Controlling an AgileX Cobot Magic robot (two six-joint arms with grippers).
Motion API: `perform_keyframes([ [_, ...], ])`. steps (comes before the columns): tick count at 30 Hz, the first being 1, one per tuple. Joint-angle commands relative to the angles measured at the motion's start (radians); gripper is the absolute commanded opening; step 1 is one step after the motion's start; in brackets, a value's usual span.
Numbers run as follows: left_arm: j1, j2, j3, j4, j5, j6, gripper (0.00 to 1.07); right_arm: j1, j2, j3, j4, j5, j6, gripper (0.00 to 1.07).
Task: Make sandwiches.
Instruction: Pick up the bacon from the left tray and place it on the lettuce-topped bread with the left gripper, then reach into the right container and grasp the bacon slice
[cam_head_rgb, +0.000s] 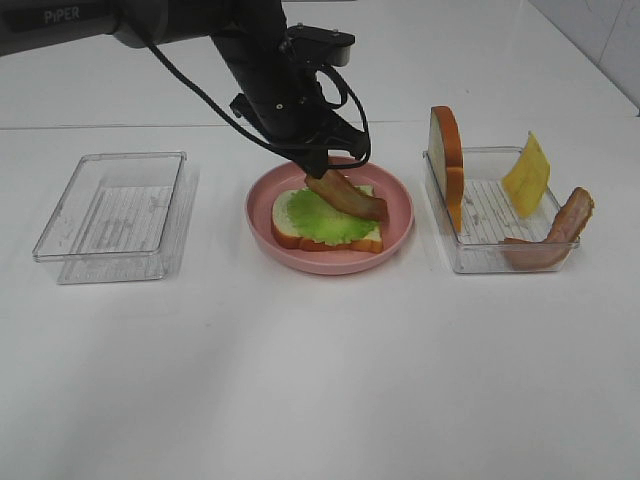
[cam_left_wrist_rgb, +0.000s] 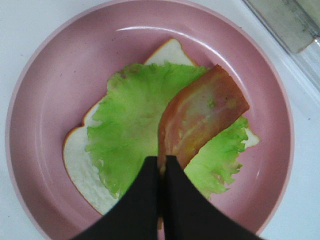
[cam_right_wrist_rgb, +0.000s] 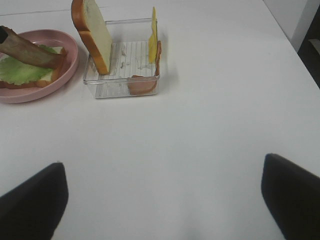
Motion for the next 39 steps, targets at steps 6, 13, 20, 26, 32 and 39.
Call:
perform_keyframes([
  [6,0.000,0.024,-0.007,0.006,0.003,0.001,0.00,-0.005,-0.031,0.003,-0.008,-0.010,-0.004,0.98],
  [13,0.000,0.024,-0.007,0.034,0.002,0.001,0.00,-0.005,-0.031,0.003,-0.008,-0.010,-0.004,0.98],
  [20,0.000,0.024,-0.007,0.066,-0.023,0.002,0.28,-0.005,-0.031,0.003,-0.008,-0.010,-0.004,0.98],
  [26,0.000,0.023,-0.007,0.066,-0.032,-0.014,0.90,-0.005,-0.031,0.003,-0.008,-0.010,-0.004,0.98],
  [32,0.000,0.017,-0.007,0.066,-0.032,-0.045,1.02,-0.005,-0.031,0.003,-0.008,-0.010,-0.004,0.98],
  [39,0.000,-0.017,-0.011,0.090,0.004,-0.041,1.02,-0.005,-0.031,0.003,-0.008,-0.010,-0.004,0.98],
])
